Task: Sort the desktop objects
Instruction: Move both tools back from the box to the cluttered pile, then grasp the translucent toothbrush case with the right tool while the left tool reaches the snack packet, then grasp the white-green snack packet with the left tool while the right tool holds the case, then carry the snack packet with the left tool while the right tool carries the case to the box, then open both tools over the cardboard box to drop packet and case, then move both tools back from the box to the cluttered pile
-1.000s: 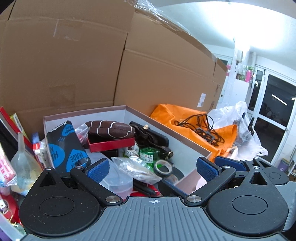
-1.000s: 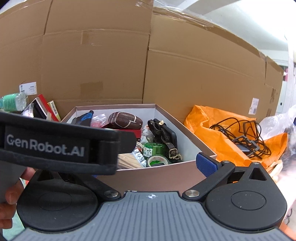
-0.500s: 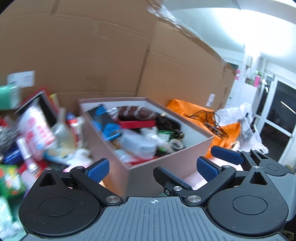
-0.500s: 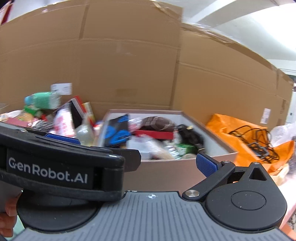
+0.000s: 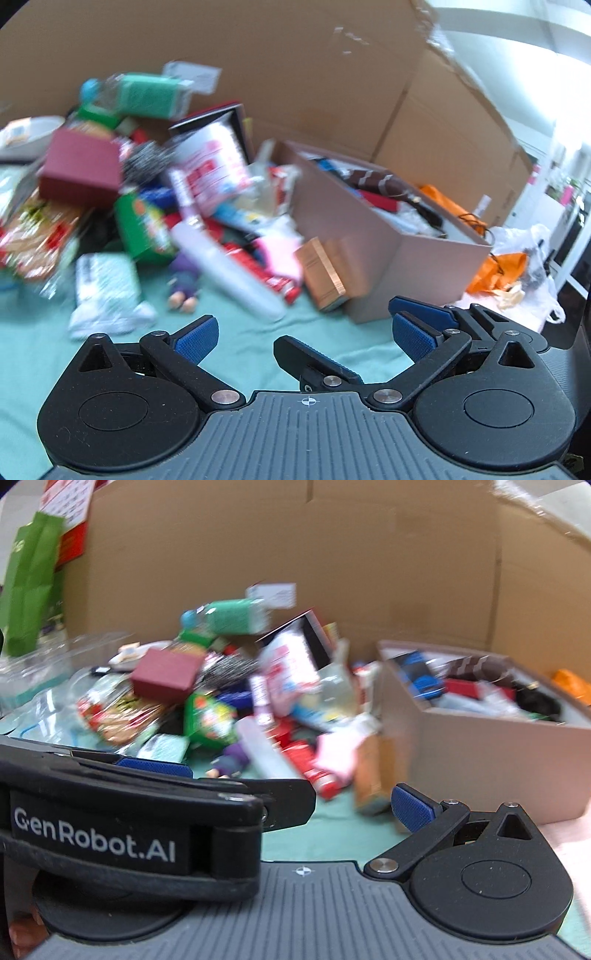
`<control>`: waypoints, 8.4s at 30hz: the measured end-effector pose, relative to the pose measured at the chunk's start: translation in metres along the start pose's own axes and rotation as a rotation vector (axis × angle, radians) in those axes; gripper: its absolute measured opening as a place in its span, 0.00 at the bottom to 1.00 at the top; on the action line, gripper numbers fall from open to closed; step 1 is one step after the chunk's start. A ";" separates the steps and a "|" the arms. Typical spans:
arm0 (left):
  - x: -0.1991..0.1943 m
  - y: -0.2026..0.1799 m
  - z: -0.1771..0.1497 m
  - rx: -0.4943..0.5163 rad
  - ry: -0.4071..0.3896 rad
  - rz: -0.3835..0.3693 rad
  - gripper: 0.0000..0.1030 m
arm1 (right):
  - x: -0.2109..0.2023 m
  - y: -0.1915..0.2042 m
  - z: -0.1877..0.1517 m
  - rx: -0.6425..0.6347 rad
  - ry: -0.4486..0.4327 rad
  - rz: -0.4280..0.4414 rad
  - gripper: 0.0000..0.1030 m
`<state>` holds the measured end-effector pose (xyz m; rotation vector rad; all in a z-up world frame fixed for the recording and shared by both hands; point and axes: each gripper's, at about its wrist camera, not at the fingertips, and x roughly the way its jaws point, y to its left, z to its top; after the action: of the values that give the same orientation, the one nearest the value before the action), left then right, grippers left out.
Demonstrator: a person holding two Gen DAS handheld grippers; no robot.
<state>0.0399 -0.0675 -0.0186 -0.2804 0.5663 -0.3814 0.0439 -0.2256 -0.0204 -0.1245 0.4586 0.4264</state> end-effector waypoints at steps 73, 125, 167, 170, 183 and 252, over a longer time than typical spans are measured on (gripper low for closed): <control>0.002 0.079 0.018 0.053 -0.026 0.246 0.67 | 0.025 0.002 -0.019 -0.020 0.179 0.089 0.32; 0.014 0.041 -0.009 0.293 0.154 0.191 0.52 | 0.046 0.001 -0.015 0.019 0.185 0.115 0.30; 0.147 -0.148 0.126 0.047 -0.020 -0.156 0.51 | -0.040 -0.186 0.066 0.164 -0.207 -0.308 0.30; 0.174 -0.155 0.129 0.020 0.009 -0.162 0.51 | -0.029 -0.210 0.066 0.191 -0.199 -0.315 0.30; 0.226 -0.165 0.127 0.016 0.039 -0.141 0.51 | 0.017 -0.254 0.058 0.183 -0.110 -0.328 0.30; 0.020 -0.054 0.012 0.082 -0.103 -0.014 1.00 | -0.021 -0.046 0.015 0.027 -0.077 -0.127 1.00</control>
<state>0.0476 -0.1224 0.0006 -0.2236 0.4464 -0.4008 0.0527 -0.2720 0.0032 -0.1099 0.3785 0.2989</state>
